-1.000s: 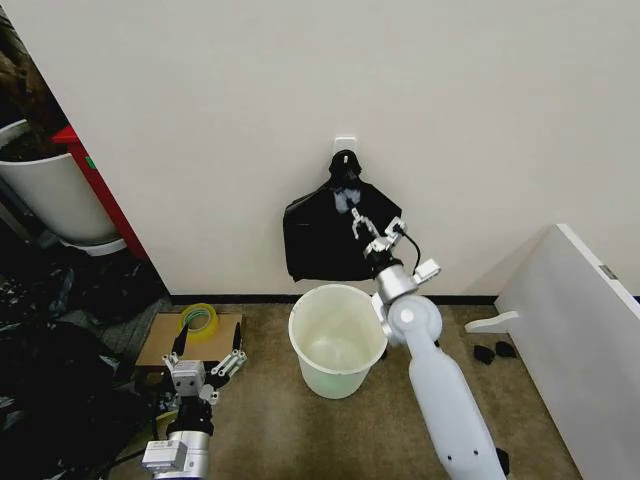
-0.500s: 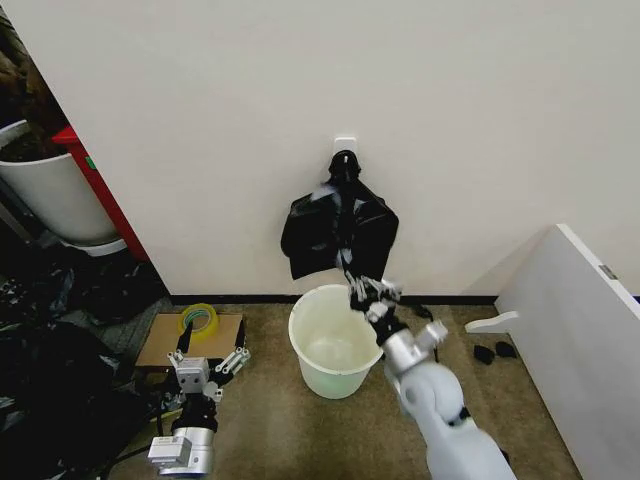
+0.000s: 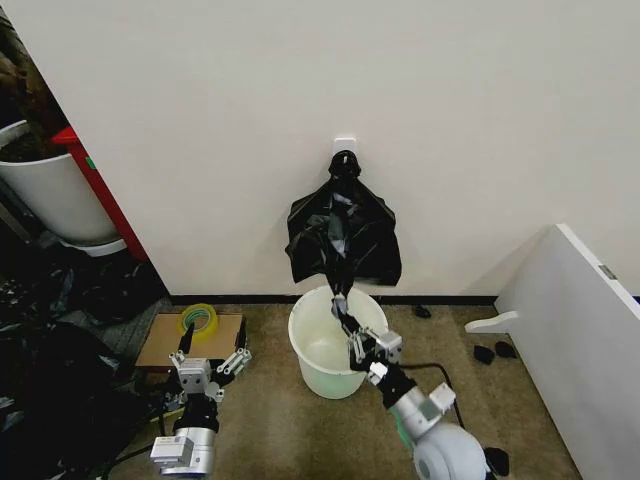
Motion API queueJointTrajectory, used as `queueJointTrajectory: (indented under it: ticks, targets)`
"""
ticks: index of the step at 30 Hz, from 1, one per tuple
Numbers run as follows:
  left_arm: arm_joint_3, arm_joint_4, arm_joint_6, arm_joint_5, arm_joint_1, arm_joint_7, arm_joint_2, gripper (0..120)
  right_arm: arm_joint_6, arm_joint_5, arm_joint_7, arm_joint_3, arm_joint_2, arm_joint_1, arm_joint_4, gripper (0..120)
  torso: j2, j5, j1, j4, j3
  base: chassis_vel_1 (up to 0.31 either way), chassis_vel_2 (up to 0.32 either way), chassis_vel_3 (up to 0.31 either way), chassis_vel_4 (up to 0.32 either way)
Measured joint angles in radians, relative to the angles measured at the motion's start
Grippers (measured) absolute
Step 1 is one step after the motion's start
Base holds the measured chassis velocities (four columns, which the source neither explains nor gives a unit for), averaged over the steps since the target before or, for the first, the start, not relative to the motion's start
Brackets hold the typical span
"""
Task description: Place the garbage bag over the trash bin.
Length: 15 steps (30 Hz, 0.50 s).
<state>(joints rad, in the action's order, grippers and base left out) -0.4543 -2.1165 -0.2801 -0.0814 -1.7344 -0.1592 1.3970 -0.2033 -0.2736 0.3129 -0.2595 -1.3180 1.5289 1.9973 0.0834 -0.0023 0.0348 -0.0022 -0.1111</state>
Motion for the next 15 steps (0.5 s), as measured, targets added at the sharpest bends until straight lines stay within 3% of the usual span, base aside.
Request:
queueJointTrajectory:
  ticks: [15]
  targets:
    - [0.002, 0.003, -0.001, -0.004, 0.009, -0.001, -0.009, 100, -0.097, 0.121, -0.017, 0.008, -0.017, 0.119, 0.039, 0, 0.000, -0.0002, 0.000, 0.0000, 0.000, 0.000, 0.000, 0.000, 0.000]
